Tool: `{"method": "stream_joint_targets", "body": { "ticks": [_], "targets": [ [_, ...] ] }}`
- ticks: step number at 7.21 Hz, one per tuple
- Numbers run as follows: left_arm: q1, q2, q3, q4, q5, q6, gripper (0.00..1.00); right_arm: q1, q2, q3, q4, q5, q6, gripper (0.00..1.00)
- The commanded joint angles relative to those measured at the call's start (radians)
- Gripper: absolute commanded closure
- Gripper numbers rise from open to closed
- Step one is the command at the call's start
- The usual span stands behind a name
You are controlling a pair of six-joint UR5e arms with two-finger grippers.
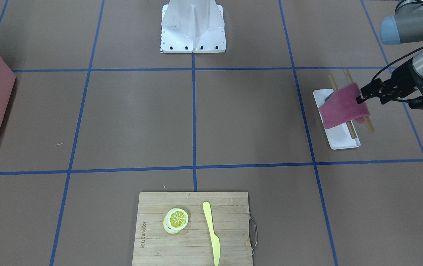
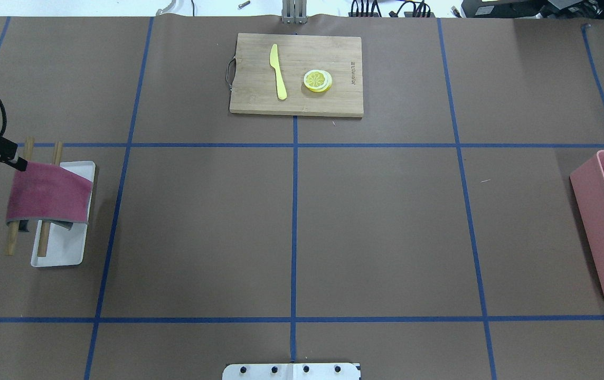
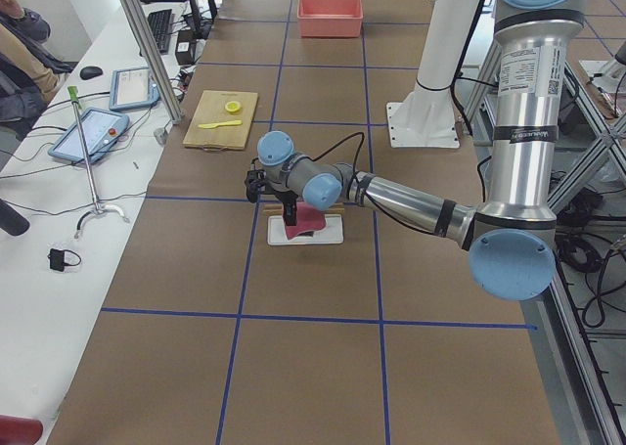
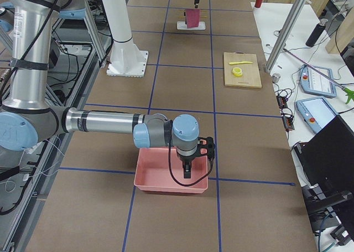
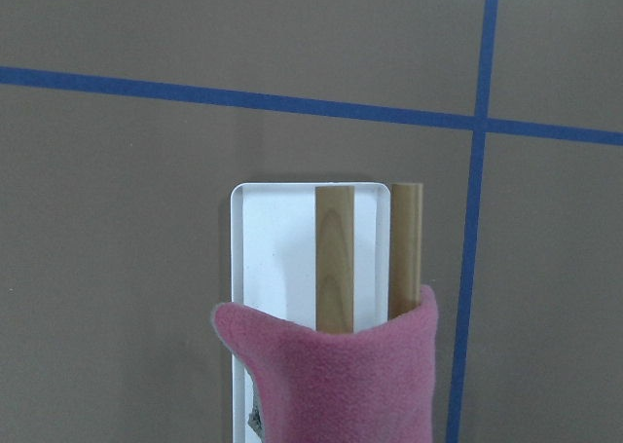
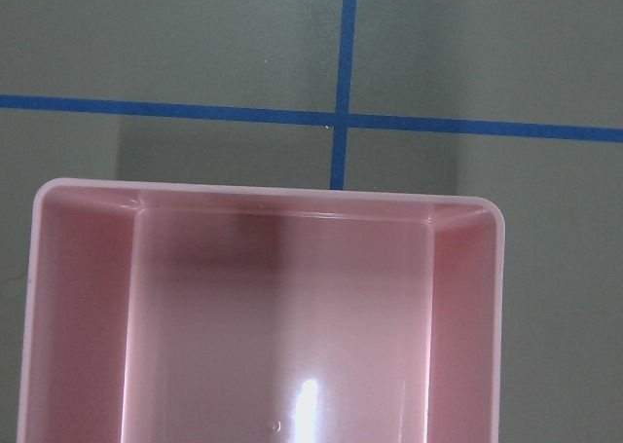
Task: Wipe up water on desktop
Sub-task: 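Lower the left gripper onto the pink cloth on the white tray and grasp it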
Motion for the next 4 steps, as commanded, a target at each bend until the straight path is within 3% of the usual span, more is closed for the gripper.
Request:
{"method": "stream_joint_targets", "body": {
  "ticks": [1, 4],
  "targets": [
    [0.006, -0.012, 0.014, 0.002, 0.008, -0.016, 0.20, 0.000, 0.000, -0.002, 0.006, 0.000, 0.000, 0.00],
    [0.031, -0.021, 0.011, -0.002, 0.008, -0.073, 0.59, 0.000, 0.000, -0.002, 0.005, 0.000, 0.000, 0.00]
  ]
}}
